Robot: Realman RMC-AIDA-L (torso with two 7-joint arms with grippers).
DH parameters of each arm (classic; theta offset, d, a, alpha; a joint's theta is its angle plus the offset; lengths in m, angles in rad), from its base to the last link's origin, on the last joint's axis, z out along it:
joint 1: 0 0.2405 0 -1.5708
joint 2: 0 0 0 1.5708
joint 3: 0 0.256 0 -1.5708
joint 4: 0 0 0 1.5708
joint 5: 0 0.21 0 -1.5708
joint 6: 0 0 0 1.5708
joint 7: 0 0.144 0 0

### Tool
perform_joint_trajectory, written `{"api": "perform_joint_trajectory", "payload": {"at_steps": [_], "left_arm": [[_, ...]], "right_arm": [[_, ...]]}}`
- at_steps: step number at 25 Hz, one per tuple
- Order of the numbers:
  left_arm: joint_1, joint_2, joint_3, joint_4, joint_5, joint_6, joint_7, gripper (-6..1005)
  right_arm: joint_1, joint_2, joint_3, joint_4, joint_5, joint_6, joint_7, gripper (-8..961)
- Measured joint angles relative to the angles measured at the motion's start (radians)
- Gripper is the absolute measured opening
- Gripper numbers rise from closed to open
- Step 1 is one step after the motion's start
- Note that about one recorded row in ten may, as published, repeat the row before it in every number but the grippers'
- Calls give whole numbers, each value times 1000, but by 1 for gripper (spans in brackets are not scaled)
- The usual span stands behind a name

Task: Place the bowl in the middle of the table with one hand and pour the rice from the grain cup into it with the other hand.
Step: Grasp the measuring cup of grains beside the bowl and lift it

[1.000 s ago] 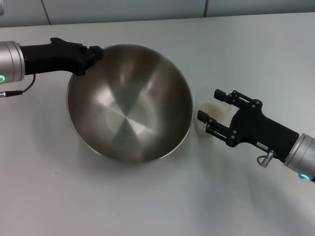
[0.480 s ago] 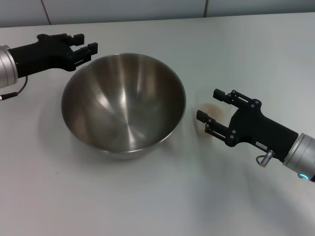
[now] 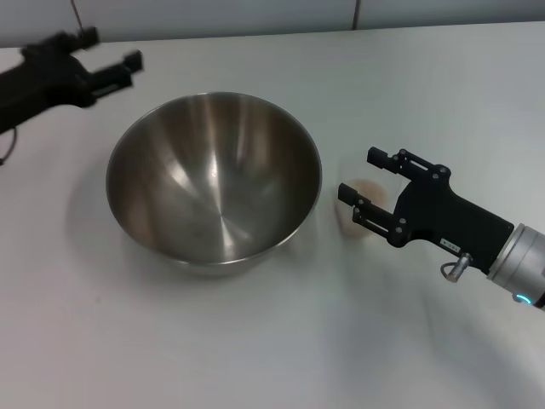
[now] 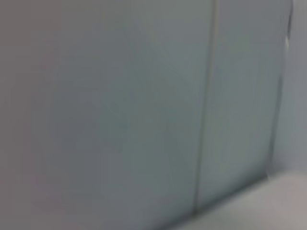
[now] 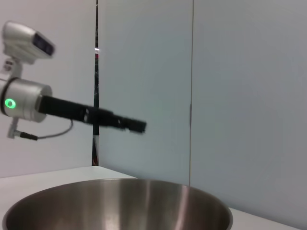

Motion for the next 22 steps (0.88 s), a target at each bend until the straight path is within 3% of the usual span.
{"api": "perform_joint_trajectory", "payload": {"at_steps": [3, 8, 11, 18, 22], "left_arm": [[45, 2, 3, 0, -115, 69, 93, 815], [113, 6, -4, 2, -193, 230, 209, 815], [143, 21, -5, 3, -190, 293, 218, 815], [232, 53, -4, 7, -64, 400, 249, 814], [264, 58, -4, 8, -51, 426, 249, 814]], "right_arm": [[0, 0, 7, 0, 0, 0, 0, 686], [0, 1, 28, 1, 0, 0, 0, 686], [-2, 2, 52, 2, 1, 0, 0, 686], [-9, 1, 108, 23, 2, 0, -43, 685], [-18, -2, 150, 35, 2, 0, -30, 684]]}}
